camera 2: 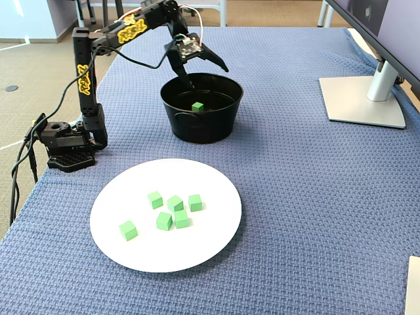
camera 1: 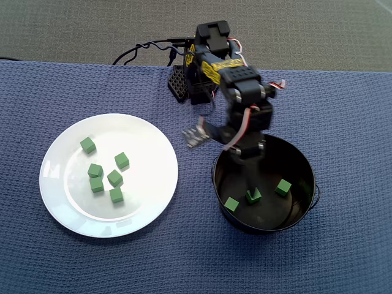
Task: Pick up the green cubes from the white plate and place them in the black recipient
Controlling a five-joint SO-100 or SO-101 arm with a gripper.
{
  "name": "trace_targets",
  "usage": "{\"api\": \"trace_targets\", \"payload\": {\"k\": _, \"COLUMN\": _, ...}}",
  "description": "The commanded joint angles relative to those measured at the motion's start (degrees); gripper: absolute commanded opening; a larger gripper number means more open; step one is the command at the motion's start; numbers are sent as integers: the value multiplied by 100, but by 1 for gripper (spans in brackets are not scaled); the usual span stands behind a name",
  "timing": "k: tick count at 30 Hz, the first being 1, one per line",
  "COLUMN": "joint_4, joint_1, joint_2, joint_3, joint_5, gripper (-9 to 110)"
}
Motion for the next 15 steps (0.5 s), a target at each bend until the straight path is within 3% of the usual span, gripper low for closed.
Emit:
{"api": "trace_targets", "payload": {"k": 1, "joint_4": 229, "joint_1": 782, "joint_2": 976, "joint_3": 167, "joint_5": -554, "gripper": 21}}
{"api": "trace_targets", "payload": {"k": 6, "joint_4": 308, "joint_1": 2118, "joint_2": 1688, "joint_3": 1248, "joint_5": -2004, "gripper": 9}}
{"api": "trace_targets", "payload": {"k": 15, "joint_4": -1055, "joint_1": 4333, "joint_2": 2382, "joint_3": 3779, "joint_5": -5089, "gripper": 16}}
